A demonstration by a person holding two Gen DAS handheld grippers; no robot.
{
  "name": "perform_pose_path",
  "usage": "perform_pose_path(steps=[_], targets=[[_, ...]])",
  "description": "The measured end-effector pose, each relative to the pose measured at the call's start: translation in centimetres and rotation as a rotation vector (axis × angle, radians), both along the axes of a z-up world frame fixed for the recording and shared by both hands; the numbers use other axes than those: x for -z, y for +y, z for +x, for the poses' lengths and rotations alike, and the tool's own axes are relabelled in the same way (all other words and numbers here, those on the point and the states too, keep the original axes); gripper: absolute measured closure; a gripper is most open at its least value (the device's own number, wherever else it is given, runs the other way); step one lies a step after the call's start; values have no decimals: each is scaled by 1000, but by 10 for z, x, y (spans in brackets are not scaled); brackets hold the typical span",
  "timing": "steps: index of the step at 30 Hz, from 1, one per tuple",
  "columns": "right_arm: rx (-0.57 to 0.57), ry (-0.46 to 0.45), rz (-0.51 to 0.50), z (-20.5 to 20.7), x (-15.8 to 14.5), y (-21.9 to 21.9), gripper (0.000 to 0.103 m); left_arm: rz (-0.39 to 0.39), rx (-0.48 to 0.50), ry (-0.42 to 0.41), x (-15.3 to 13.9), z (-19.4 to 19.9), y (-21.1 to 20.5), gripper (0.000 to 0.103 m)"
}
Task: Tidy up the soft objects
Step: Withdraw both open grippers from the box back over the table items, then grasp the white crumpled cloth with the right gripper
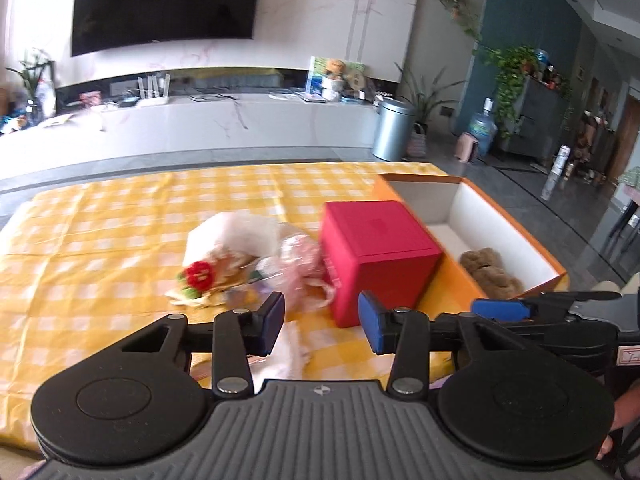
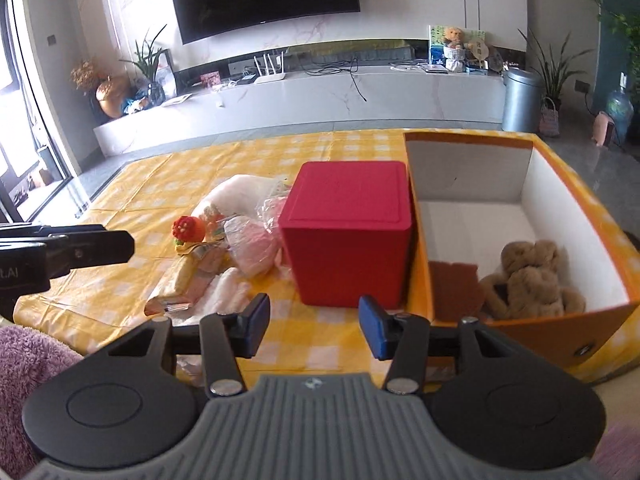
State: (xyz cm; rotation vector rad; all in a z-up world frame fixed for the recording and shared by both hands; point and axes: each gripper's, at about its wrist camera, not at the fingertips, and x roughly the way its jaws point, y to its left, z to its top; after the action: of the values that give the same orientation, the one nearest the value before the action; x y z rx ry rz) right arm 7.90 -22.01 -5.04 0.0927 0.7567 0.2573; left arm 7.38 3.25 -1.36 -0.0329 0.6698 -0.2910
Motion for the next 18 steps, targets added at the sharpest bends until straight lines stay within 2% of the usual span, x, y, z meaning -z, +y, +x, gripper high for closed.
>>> perform_pose_path(steps=[5, 8, 13, 18], targets=[[-3, -5, -10, -9, 14, 23, 53, 35, -55, 8, 11, -10, 28, 53], [-7, -11, -32, -10, 19, 35, 47, 28, -81, 43, 18, -11, 44, 54], [-49, -10, -39, -4, 24, 55, 47, 22, -85, 91, 32, -9, 66, 54], [-86, 33, -52, 10, 36, 75, 46, 1, -68, 143, 45, -2, 78, 53]])
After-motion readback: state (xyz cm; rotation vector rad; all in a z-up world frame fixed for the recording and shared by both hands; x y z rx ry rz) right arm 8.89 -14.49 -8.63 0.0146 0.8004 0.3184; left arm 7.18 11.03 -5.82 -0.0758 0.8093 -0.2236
